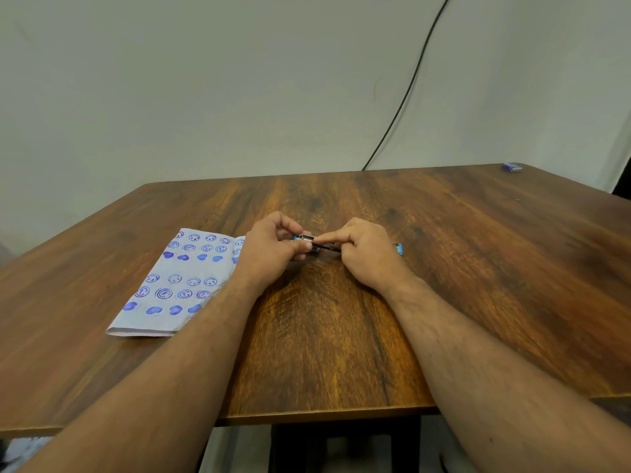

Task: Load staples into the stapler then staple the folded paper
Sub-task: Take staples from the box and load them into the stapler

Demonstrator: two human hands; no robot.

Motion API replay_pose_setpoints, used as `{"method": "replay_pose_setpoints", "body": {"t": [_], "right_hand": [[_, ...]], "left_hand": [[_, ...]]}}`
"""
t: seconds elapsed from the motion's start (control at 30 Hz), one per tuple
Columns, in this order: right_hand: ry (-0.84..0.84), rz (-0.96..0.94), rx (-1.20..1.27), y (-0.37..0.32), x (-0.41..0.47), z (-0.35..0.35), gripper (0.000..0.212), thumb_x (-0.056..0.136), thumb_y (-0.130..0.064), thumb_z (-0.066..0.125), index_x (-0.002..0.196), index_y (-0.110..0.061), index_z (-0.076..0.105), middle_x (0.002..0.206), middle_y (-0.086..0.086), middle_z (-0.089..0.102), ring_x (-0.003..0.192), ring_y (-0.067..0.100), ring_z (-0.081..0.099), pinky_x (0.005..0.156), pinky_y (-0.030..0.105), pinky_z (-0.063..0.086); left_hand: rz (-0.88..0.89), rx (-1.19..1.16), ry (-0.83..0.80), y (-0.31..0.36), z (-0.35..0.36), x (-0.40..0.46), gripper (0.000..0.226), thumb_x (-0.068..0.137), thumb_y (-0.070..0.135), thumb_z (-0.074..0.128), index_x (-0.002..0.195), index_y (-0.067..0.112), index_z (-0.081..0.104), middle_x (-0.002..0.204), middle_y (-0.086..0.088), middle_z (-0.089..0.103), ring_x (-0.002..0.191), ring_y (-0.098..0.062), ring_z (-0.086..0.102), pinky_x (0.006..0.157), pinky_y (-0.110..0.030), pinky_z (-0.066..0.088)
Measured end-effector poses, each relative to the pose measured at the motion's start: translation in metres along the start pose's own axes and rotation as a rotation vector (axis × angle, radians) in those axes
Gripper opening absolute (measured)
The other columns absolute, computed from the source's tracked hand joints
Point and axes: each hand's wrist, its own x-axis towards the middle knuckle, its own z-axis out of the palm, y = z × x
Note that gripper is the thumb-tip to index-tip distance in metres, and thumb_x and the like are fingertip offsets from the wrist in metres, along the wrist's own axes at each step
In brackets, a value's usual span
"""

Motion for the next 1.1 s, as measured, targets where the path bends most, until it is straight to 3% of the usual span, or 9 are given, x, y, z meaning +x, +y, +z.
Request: {"method": "replay_pose_setpoints", "body": {"t": [0.2, 0.33, 0.47, 0.57, 0.63, 0.73, 0.9, 0.97, 1.1], "right_hand": [[0.004, 0.024, -0.005, -0.001, -0.001, -0.001, 0.047, 0.090, 0.002, 0.047, 0.107, -0.027, 0.080, 0.103, 0.004, 0.063, 0.101, 0.016, 0.054, 0.085, 0.023, 0.036], [0.034, 0.016, -0.016, -0.001, -0.001, -0.002, 0.045, 0.091, 0.001, 0.047, 0.107, -0.027, 0.079, 0.103, 0.005, 0.064, 0.100, 0.015, 0.055, 0.085, 0.022, 0.035], [0.118, 0.059, -0.042, 0.000, -0.001, -0.001, 0.045, 0.091, -0.003, 0.049, 0.120, -0.028, 0.072, 0.107, 0.001, 0.059, 0.099, 0.011, 0.054, 0.084, 0.019, 0.042], [0.135, 0.136, -0.128, -0.001, 0.000, 0.000, 0.049, 0.085, -0.013, 0.052, 0.128, -0.030, 0.068, 0.122, 0.002, 0.066, 0.111, 0.018, 0.060, 0.093, 0.029, 0.048], [0.106, 0.184, -0.163, -0.006, -0.001, -0.001, 0.051, 0.082, -0.017, 0.053, 0.129, -0.030, 0.068, 0.129, 0.002, 0.068, 0.116, 0.021, 0.063, 0.098, 0.034, 0.051], [0.047, 0.221, -0.225, -0.012, -0.003, -0.002, 0.047, 0.082, -0.018, 0.053, 0.123, -0.031, 0.071, 0.121, -0.001, 0.073, 0.108, 0.023, 0.066, 0.094, 0.037, 0.054], [0.071, 0.194, -0.303, -0.013, -0.003, -0.001, 0.034, 0.083, -0.015, 0.054, 0.107, -0.024, 0.077, 0.107, 0.001, 0.076, 0.099, 0.025, 0.066, 0.089, 0.038, 0.054], [0.074, 0.174, -0.300, -0.011, -0.002, 0.000, 0.033, 0.086, -0.016, 0.054, 0.108, -0.024, 0.077, 0.108, 0.001, 0.075, 0.099, 0.023, 0.066, 0.089, 0.038, 0.054], [0.072, 0.123, -0.292, -0.006, -0.001, 0.000, 0.034, 0.092, -0.019, 0.054, 0.119, -0.029, 0.073, 0.117, 0.001, 0.065, 0.106, 0.021, 0.062, 0.091, 0.033, 0.046]], "left_hand": [[0.007, 0.056, -0.040, 0.004, -0.002, -0.002, 0.030, 0.083, 0.002, 0.075, 0.107, 0.019, 0.070, 0.099, -0.002, 0.075, 0.089, -0.014, 0.073, 0.074, -0.028, 0.061], [0.013, 0.074, -0.043, 0.002, -0.001, -0.001, 0.028, 0.083, 0.005, 0.075, 0.094, 0.030, 0.076, 0.097, -0.003, 0.076, 0.083, -0.014, 0.074, 0.077, -0.032, 0.061], [0.015, 0.101, -0.042, 0.004, -0.001, -0.003, 0.025, 0.082, 0.005, 0.076, 0.090, 0.029, 0.077, 0.094, 0.001, 0.077, 0.085, -0.017, 0.074, 0.081, -0.035, 0.060], [0.025, 0.134, -0.036, 0.005, -0.002, -0.004, 0.028, 0.078, 0.006, 0.079, 0.081, 0.033, 0.077, 0.093, 0.004, 0.077, 0.091, -0.020, 0.072, 0.087, -0.040, 0.058], [0.027, 0.169, -0.050, 0.006, -0.002, -0.005, 0.026, 0.079, 0.005, 0.078, 0.083, 0.031, 0.076, 0.092, 0.008, 0.075, 0.090, -0.014, 0.070, 0.084, -0.033, 0.055], [0.058, 0.216, -0.049, 0.008, -0.002, -0.007, 0.021, 0.080, 0.004, 0.077, 0.085, 0.024, 0.075, 0.084, 0.014, 0.071, 0.077, -0.006, 0.065, 0.070, -0.021, 0.048], [0.153, 0.293, -0.018, 0.008, 0.002, -0.009, 0.030, 0.076, 0.003, 0.077, 0.076, 0.032, 0.069, 0.081, 0.014, 0.071, 0.070, -0.005, 0.063, 0.067, -0.023, 0.050], [0.198, 0.303, -0.018, 0.007, 0.003, -0.009, 0.036, 0.075, 0.001, 0.075, 0.091, 0.031, 0.064, 0.081, 0.014, 0.069, 0.071, -0.001, 0.063, 0.067, -0.019, 0.047], [0.247, 0.292, -0.038, 0.006, 0.005, -0.009, 0.082, 0.071, -0.005, 0.071, 0.137, 0.030, 0.036, 0.088, 0.009, 0.067, 0.074, -0.002, 0.063, 0.070, -0.020, 0.050]]}}
